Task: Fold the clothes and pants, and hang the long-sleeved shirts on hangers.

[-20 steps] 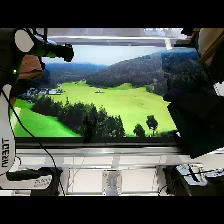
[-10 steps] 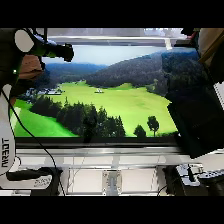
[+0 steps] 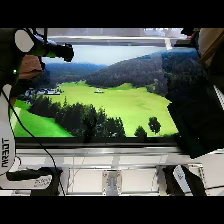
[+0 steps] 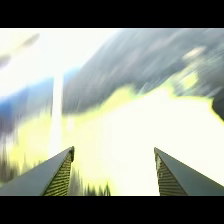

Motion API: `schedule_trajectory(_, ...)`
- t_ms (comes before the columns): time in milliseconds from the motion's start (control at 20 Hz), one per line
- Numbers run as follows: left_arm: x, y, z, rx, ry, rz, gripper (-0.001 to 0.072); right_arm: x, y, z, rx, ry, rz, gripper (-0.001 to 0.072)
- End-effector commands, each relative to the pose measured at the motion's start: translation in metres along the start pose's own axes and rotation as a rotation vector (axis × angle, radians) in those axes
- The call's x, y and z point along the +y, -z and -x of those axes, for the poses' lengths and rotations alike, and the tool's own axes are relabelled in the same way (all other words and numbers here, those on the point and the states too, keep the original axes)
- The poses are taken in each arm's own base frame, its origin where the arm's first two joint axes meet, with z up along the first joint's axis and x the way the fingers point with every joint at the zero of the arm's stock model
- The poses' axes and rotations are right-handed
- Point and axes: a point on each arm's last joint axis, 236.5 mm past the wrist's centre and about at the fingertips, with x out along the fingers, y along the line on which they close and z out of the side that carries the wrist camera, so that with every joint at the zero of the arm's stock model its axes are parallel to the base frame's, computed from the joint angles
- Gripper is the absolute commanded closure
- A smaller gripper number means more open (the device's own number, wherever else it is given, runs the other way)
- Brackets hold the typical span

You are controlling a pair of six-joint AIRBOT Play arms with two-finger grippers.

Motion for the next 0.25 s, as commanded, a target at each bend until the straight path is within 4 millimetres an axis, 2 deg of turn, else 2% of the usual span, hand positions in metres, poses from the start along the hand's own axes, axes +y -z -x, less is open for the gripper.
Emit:
schedule_trajectory(0, 0.000, 0.000, 0.000, 0.000, -0.001, 0.001, 0.0007, 0.045, 0.051, -0.040, 0.185, -0.041, 0.248, 0.0153)
schedule_trajectory(200, 0.000, 0.000, 0.000, 0.000, -0.001, 0.001, 0.0007, 0.067, 0.069, -0.054, 0.225, -0.060, 0.322, 0.0153)
